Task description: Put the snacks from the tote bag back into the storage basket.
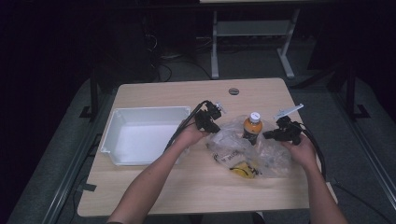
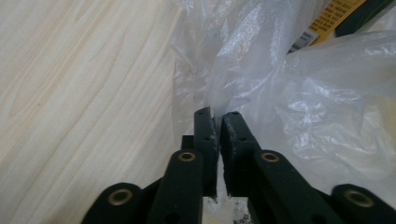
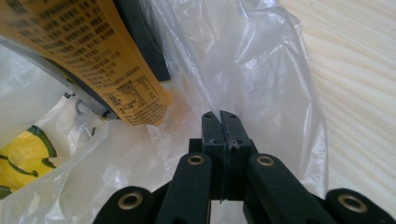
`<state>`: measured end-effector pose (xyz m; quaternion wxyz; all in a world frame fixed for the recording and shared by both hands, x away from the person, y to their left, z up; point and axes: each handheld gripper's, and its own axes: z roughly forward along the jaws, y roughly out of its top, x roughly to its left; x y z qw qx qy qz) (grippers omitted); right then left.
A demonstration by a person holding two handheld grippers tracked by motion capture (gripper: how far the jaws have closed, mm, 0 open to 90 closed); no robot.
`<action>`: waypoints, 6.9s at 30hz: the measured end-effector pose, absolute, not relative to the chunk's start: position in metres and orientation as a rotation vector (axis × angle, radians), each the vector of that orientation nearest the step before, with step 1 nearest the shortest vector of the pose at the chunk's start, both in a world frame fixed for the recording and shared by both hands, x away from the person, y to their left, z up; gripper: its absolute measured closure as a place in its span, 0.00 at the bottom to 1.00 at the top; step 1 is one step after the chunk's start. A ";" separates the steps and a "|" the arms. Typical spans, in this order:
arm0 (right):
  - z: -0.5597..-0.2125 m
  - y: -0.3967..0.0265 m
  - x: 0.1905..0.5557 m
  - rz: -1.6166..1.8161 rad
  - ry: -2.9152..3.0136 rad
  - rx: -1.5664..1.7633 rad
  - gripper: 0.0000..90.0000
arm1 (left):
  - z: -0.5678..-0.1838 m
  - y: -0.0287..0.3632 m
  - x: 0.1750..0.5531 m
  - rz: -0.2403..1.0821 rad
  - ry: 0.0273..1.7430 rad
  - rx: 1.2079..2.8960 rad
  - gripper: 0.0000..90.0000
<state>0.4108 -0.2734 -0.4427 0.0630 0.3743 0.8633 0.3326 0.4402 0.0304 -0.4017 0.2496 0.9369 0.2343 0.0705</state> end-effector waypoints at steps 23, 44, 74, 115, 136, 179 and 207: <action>-0.439 -0.266 0.407 1.008 2.601 1.091 1.00 | -0.338 0.059 0.419 0.208 0.581 2.440 0.63; -0.438 -0.265 0.407 0.990 2.589 1.099 1.00 | -0.308 0.058 0.379 0.141 0.449 2.371 0.61; -0.438 -0.267 0.407 0.970 2.590 1.113 0.95 | -0.368 0.017 0.365 0.073 0.379 2.403 0.47; -0.457 -0.273 0.405 0.957 2.618 1.193 1.00 | -0.443 -0.001 0.372 0.084 0.506 2.518 0.92; -0.424 -0.284 0.369 1.014 2.460 1.148 0.74 | -0.410 0.018 0.372 0.093 0.534 2.455 0.80; -0.398 -0.289 0.323 1.114 2.422 1.038 0.57 | -0.343 0.013 0.400 0.087 0.414 2.433 0.58; -0.386 -0.270 0.306 1.194 2.492 0.906 0.55 | -0.349 -0.003 0.409 0.066 0.369 2.441 0.54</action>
